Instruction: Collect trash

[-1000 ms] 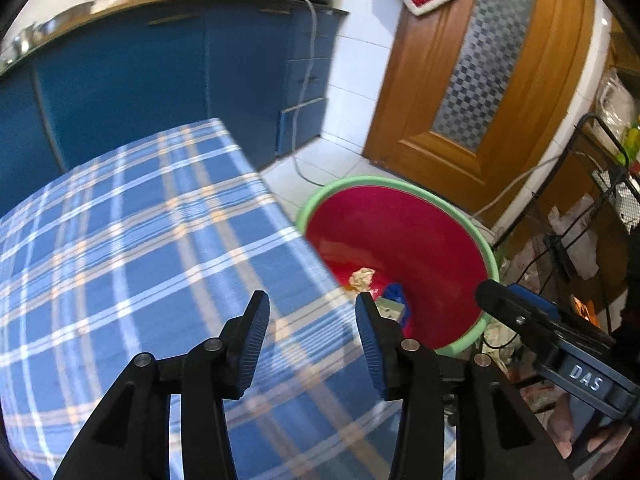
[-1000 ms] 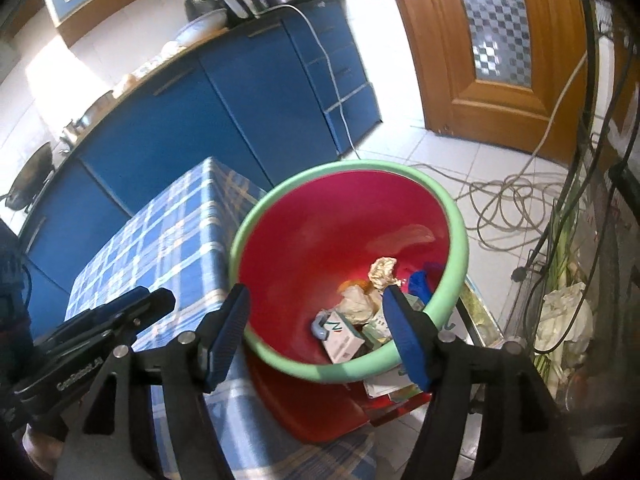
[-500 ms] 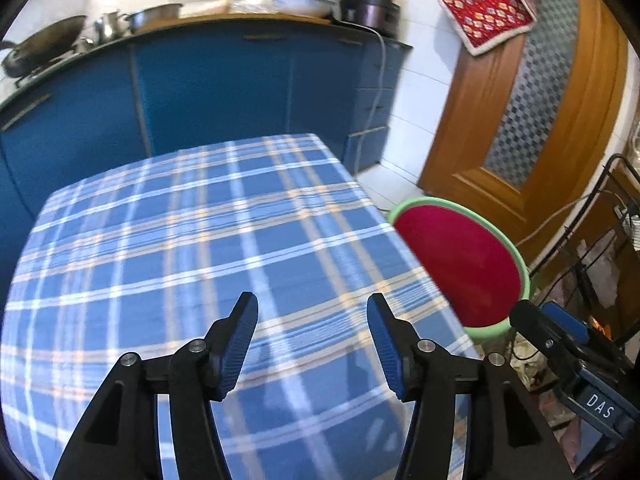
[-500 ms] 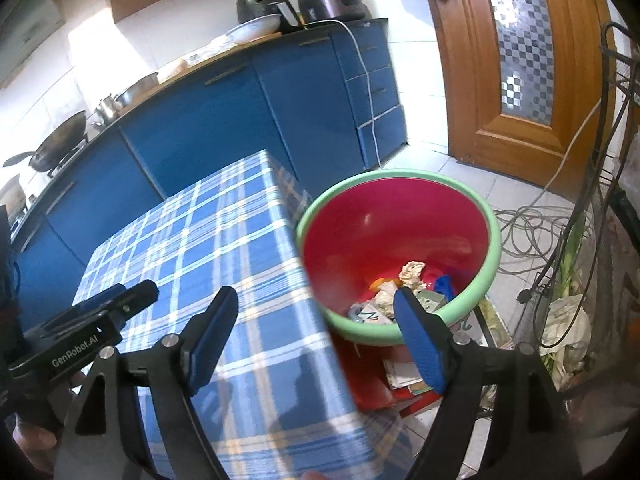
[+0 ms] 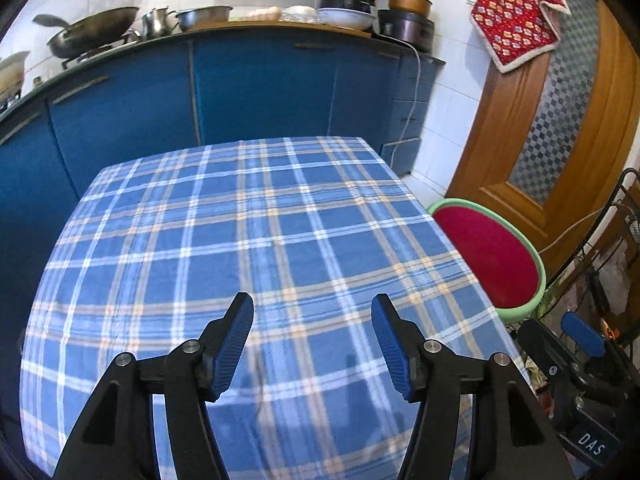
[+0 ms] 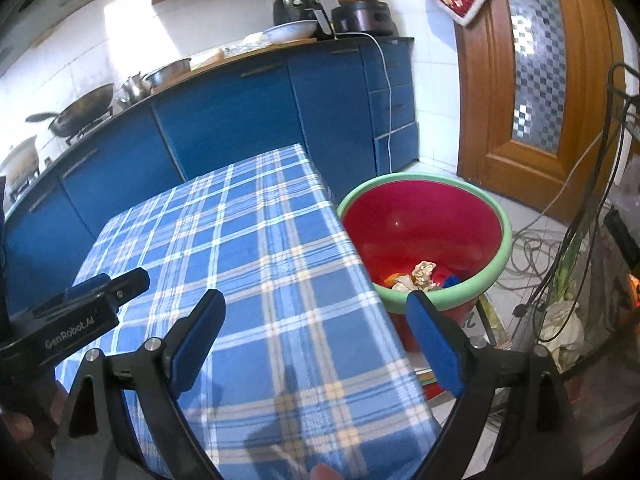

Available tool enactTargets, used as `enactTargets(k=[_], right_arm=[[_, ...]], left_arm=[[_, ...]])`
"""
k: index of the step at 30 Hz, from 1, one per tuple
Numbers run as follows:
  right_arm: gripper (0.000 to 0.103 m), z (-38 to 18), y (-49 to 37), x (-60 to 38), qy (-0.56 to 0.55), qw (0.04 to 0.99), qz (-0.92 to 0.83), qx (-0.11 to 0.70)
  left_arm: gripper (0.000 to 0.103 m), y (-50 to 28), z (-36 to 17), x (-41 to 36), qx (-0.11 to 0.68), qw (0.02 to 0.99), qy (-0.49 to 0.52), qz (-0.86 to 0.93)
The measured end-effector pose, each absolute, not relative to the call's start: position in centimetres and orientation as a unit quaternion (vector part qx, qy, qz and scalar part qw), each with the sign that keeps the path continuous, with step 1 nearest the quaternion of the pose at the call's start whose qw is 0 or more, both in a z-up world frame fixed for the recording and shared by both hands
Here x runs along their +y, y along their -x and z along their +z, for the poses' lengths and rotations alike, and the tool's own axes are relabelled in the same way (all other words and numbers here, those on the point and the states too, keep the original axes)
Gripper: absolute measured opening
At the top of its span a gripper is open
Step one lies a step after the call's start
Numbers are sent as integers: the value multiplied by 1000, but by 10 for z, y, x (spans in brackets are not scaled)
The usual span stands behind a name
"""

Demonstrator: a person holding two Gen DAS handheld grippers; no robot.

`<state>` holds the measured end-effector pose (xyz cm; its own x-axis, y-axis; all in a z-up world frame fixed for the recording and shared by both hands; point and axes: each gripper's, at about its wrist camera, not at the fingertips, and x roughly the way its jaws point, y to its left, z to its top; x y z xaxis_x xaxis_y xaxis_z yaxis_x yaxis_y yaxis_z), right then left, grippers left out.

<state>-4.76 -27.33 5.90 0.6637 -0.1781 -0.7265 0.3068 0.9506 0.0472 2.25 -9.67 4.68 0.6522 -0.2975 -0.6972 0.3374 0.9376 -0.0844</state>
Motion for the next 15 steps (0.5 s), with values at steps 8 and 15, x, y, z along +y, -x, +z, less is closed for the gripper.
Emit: enactTargets(k=[8,15], right_arm=[[91,61,55,-259,-69,911,-127,385],[91,63,56,-254,-63,913,-124,383]], left_arm=[[63,-12,52,-85,366,916,-25,-163],[63,-10,55,-83,360,919,-22,-163]])
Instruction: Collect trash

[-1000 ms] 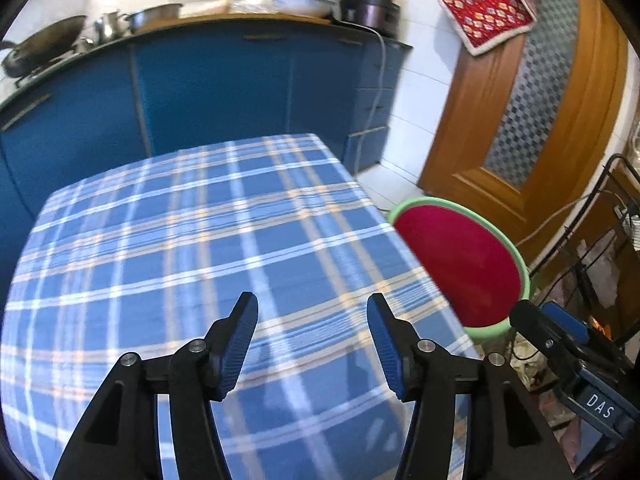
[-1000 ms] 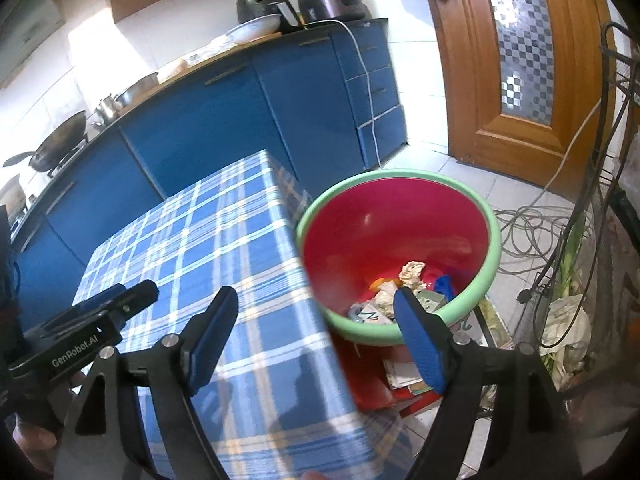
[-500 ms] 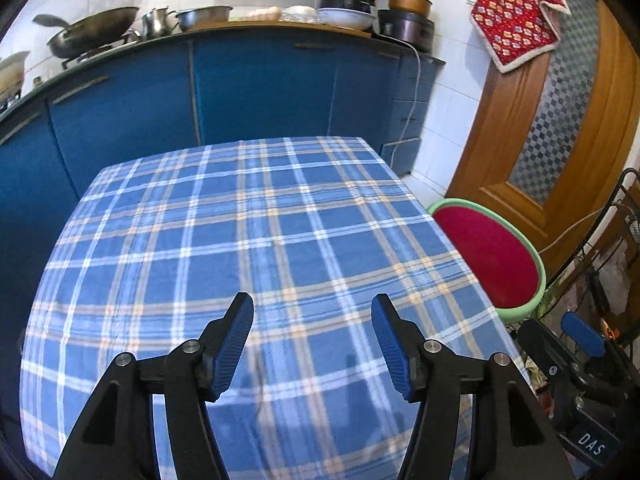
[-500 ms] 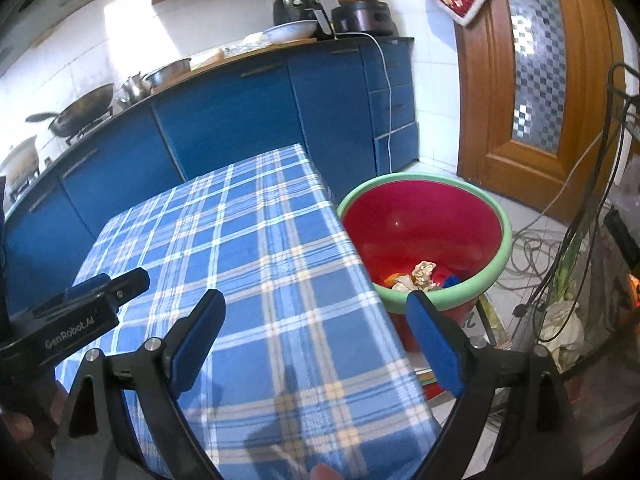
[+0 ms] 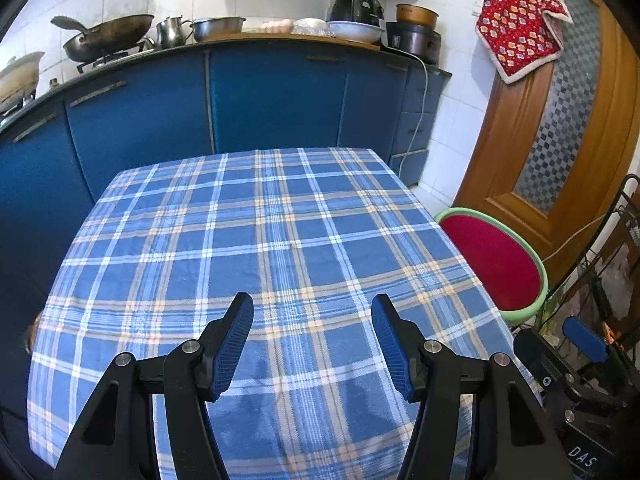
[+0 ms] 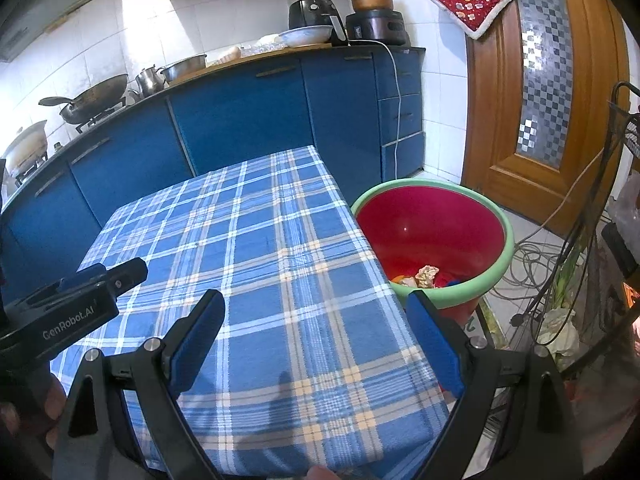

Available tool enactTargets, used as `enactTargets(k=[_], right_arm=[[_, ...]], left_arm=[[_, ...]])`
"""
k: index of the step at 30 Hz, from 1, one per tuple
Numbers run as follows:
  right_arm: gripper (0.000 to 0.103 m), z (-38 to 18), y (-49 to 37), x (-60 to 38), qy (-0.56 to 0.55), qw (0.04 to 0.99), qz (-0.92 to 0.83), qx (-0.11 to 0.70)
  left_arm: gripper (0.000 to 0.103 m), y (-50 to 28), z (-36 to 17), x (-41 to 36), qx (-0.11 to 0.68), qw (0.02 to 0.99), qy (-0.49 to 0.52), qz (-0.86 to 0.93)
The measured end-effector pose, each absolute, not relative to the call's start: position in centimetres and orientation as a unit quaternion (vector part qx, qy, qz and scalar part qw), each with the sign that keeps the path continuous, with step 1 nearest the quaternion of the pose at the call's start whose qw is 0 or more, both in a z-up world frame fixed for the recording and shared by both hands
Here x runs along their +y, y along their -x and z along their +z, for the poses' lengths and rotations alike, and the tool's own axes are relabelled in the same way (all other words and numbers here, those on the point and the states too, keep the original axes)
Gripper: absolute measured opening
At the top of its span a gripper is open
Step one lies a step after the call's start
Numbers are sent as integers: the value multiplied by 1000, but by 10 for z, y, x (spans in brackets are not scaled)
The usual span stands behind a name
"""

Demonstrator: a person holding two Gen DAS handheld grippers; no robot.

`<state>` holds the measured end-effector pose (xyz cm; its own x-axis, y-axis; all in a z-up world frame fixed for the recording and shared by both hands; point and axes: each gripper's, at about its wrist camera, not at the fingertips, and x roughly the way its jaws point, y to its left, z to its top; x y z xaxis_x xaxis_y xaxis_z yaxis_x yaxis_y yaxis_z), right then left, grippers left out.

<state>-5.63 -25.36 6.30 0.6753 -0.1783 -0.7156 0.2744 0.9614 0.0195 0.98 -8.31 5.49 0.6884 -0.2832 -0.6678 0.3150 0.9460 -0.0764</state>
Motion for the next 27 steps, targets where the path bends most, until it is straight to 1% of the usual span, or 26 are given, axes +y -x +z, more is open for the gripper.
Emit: enactTargets(k=[27], right_arm=[[91,63,56,-253,-63,913,-125,384]], left_arm=[[63,-9,57,-82,356,920,-20,-162]])
